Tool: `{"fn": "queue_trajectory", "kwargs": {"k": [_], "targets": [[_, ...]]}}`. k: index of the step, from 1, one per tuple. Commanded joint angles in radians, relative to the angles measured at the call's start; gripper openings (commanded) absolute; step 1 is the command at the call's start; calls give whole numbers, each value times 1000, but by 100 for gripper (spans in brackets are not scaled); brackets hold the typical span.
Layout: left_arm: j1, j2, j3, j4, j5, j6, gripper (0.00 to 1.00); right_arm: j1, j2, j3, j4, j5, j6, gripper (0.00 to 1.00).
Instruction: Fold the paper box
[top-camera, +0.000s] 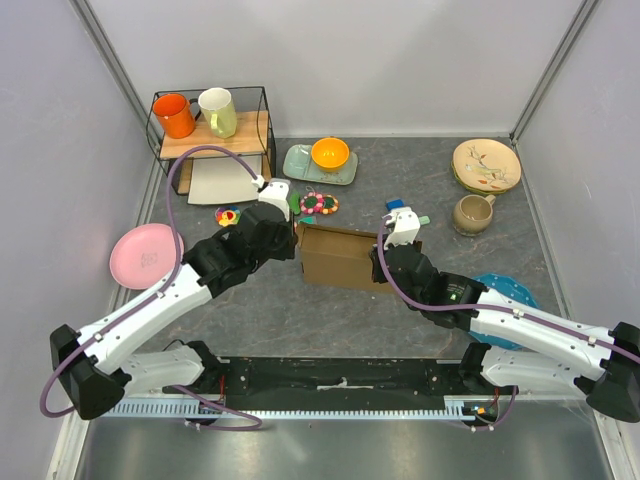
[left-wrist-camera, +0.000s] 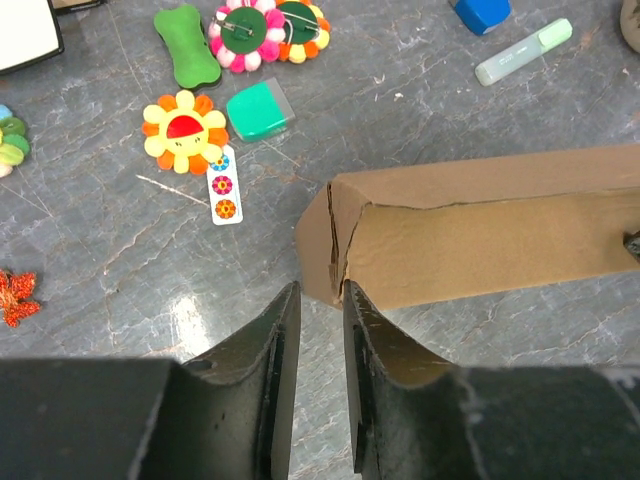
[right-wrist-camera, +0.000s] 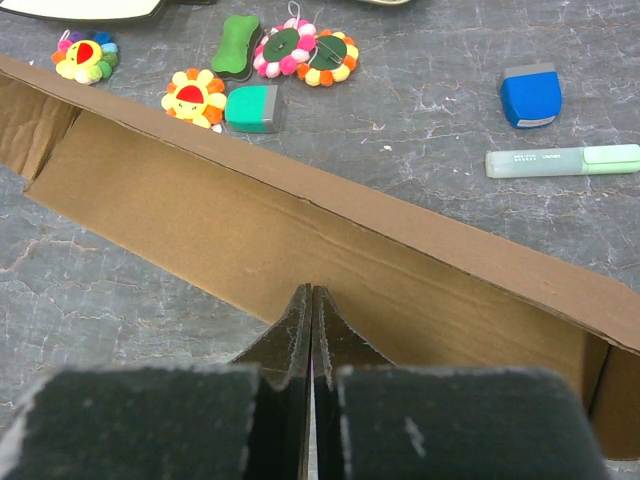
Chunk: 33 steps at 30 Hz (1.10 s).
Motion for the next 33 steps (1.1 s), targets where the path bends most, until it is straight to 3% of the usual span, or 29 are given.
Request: {"fn": "queue_trajectory", "kwargs": {"k": [1,10,16,33], "targets": [[14,23,60,41,5,47,31,3,19,-35,-159,-39,-1,0],[40,62,63,77,45,61,24,4,16,-43,-161,-41,2,0],[43,60,43,94,83,58,2,3,11,-41,-166,-39,4,0],[40,51,-165,160,96,12,2,3,9,-33,-166,-47,4,1]]}}
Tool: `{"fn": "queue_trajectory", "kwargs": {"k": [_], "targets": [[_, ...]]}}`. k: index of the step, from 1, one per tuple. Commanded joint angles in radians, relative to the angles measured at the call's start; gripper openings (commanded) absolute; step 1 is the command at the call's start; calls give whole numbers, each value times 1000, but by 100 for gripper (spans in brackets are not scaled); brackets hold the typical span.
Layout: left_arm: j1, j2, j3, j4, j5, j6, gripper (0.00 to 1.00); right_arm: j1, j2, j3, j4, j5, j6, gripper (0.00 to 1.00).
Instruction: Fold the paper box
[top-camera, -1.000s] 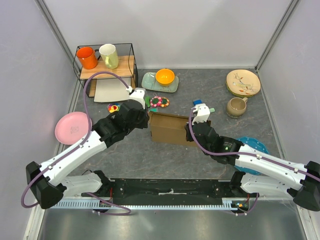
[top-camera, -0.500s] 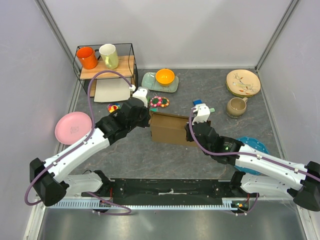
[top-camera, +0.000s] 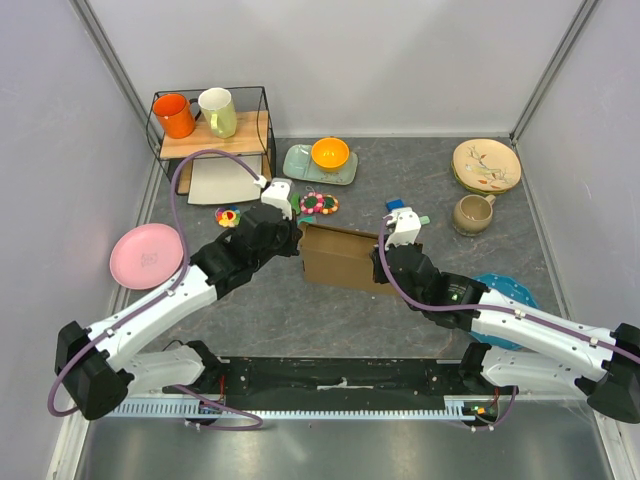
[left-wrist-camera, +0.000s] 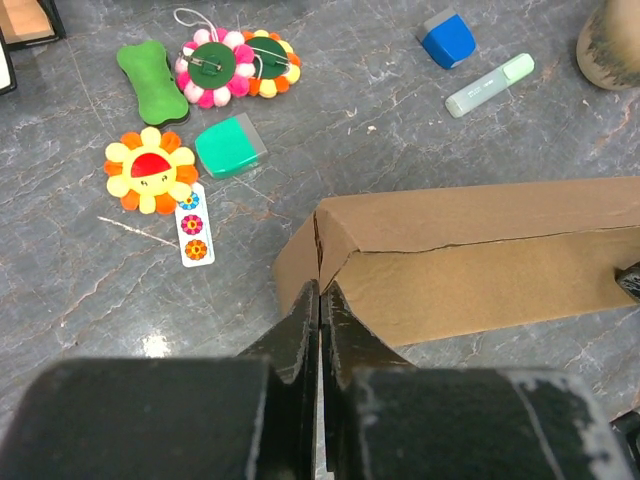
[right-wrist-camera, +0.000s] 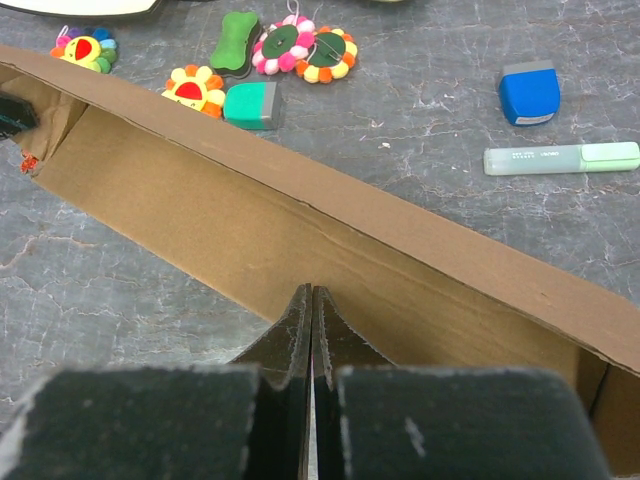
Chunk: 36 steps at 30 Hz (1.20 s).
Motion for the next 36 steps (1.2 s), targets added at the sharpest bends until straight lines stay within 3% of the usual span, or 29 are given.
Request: {"fn": "queue_trajectory", "kwargs": {"k": [1,5,8,11,24,36], "targets": [[0,30,-94,-37,20,-18,2,3,18,-31,-153,-41,3,1],[-7,33,-137,-12,35,-61,2,3,12,-25,-152,-50,3,3],[-10,20,-149,-6,33,-72,2,3,-1,-18,-143,-60,0,14],[-10,10,-154,-5,30,-83,2,5,-8,-8,-121,-86,-6,20],[-13,-41,-131,12,133,-149,2,5,61,-7,-83,-83,-18,14],[-30,-10,-258,35,69,-169,2,3,27,-47,-92,-81,-3,12]]}}
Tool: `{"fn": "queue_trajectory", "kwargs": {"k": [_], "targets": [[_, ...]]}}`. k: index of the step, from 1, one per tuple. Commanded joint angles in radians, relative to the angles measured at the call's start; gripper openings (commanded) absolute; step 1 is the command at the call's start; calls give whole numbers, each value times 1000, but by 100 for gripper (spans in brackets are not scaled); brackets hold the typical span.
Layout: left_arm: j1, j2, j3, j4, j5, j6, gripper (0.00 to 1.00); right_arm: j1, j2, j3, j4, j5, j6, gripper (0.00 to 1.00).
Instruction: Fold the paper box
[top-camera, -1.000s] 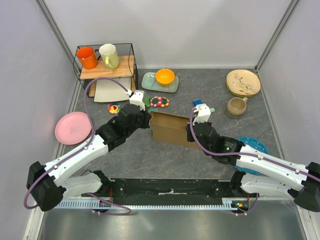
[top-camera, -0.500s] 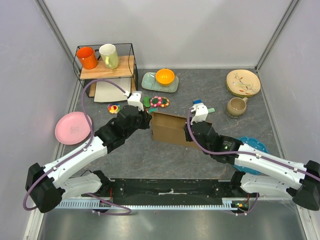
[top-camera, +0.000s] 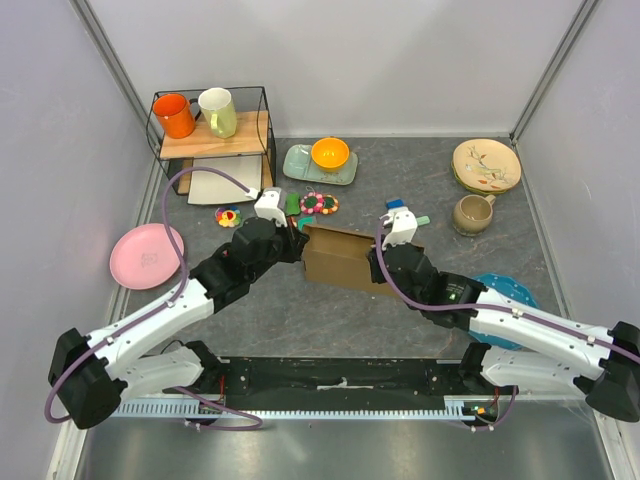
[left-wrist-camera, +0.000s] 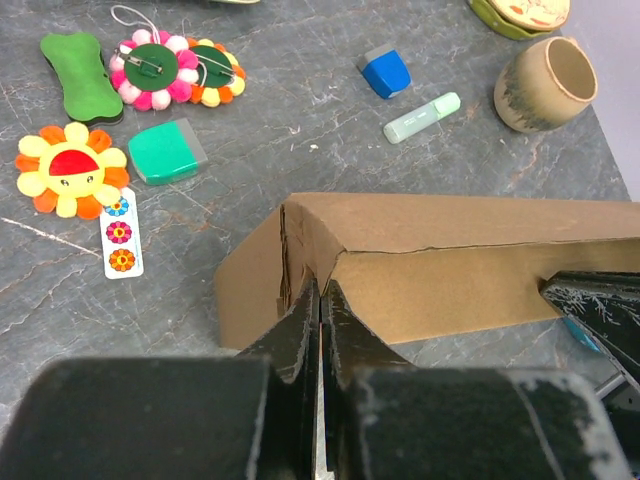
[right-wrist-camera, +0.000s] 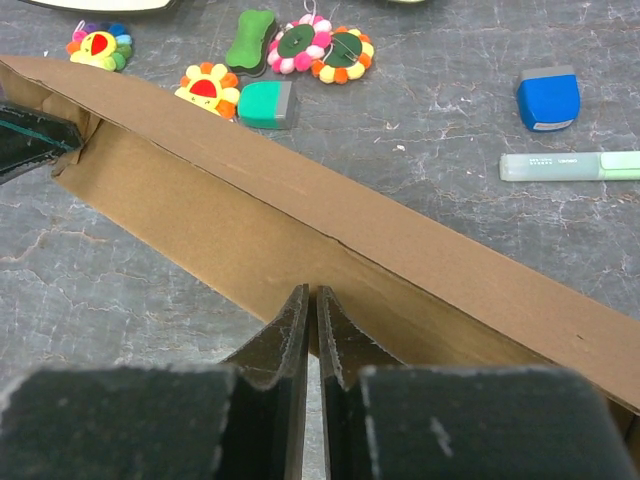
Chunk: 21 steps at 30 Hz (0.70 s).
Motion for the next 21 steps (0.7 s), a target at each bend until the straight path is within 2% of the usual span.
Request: {"fn": "queue_trajectory", "kwargs": {"k": [1,9,21], "targets": [[-23,50,-95,-186,9,-34,2,4,7,-51,-118,-52,13,12],[-24,61,-64,-284,-141,-16,2,4,-16,-64,-137,-43,13,12],[-21,69,36,-362,-223,41,2,4,-44,-79,-151,-38,19,12]]}}
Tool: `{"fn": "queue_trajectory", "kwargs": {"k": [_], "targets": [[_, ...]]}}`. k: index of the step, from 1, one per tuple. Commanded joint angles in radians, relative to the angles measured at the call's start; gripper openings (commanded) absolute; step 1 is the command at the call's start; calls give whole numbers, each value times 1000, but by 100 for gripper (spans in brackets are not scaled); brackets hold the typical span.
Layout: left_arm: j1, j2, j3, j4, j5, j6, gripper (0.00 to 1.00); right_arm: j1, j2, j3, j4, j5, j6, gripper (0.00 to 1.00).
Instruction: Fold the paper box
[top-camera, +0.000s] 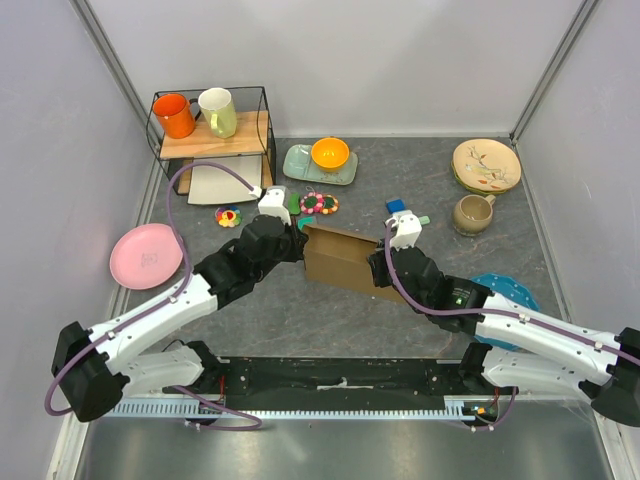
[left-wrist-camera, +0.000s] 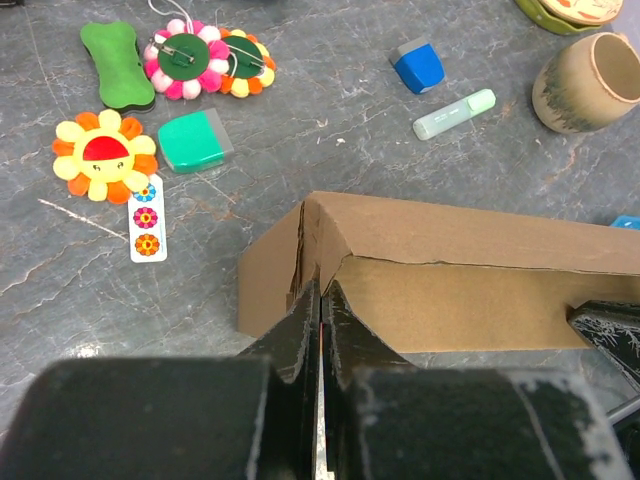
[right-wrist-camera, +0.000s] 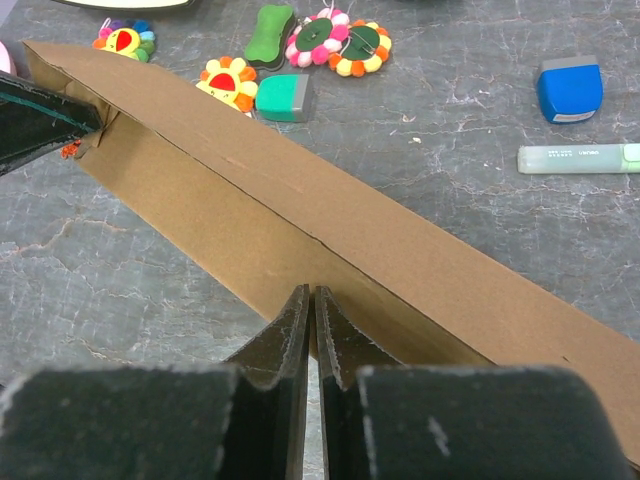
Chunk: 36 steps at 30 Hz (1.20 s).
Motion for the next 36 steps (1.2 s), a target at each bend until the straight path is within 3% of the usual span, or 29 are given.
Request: {"fn": "queue_trajectory", "kwargs": {"k": [1,15,36], "targets": [[9,48,-19,-283,-117,63,2,3,10,-44,-157,-16,3,12],[29,51,19,-326,-188,112,2,3,6,-53,-159,-15,4,12],[48,-4,119,-341,-130,151,2,3,17,-62,-157,-18,6,11]]}}
